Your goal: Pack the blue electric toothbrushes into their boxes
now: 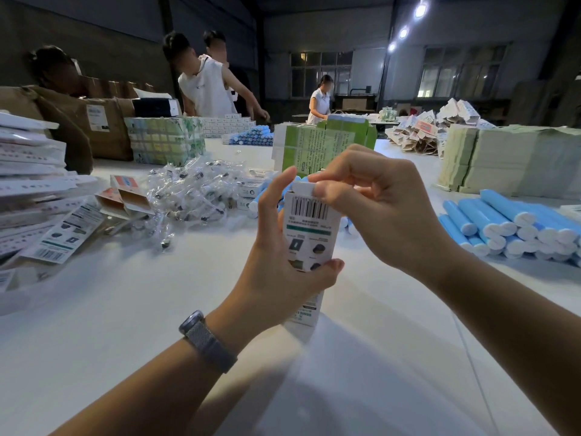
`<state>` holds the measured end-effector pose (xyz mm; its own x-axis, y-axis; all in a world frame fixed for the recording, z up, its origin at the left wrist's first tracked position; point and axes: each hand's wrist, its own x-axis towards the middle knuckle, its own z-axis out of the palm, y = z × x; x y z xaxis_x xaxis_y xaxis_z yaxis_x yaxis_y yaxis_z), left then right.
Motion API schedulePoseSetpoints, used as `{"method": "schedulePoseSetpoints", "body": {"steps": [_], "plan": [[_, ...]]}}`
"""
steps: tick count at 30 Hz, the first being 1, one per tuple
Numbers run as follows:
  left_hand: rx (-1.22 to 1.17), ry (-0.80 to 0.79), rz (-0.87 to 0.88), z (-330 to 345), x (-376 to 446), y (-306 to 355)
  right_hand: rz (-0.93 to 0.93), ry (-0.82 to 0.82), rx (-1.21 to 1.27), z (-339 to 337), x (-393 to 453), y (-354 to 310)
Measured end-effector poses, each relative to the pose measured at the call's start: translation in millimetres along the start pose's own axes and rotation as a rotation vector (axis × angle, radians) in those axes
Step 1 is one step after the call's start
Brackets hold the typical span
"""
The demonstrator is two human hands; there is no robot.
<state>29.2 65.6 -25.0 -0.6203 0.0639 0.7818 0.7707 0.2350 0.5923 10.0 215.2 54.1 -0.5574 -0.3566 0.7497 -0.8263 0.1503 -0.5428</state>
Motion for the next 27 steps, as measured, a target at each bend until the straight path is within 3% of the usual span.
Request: {"method": "schedulePoseSetpoints", "body": {"steps": [6, 15, 27], "plan": [[0.041, 0.012, 0.011, 0.3, -0.2, 1.2, -0.018, 0.026, -0.072, 1.4, -0.3, -4.1], [0.061, 0.009, 0.024, 1.5, -0.1, -2.0, -0.205, 0.062, -0.369, 9.8, -8.4, -5.2], [0.023, 0.052, 0.039, -0.9, 2.1, -2.2, -0.117, 0.009, -0.136, 16.7, -12.5, 12.3]]}}
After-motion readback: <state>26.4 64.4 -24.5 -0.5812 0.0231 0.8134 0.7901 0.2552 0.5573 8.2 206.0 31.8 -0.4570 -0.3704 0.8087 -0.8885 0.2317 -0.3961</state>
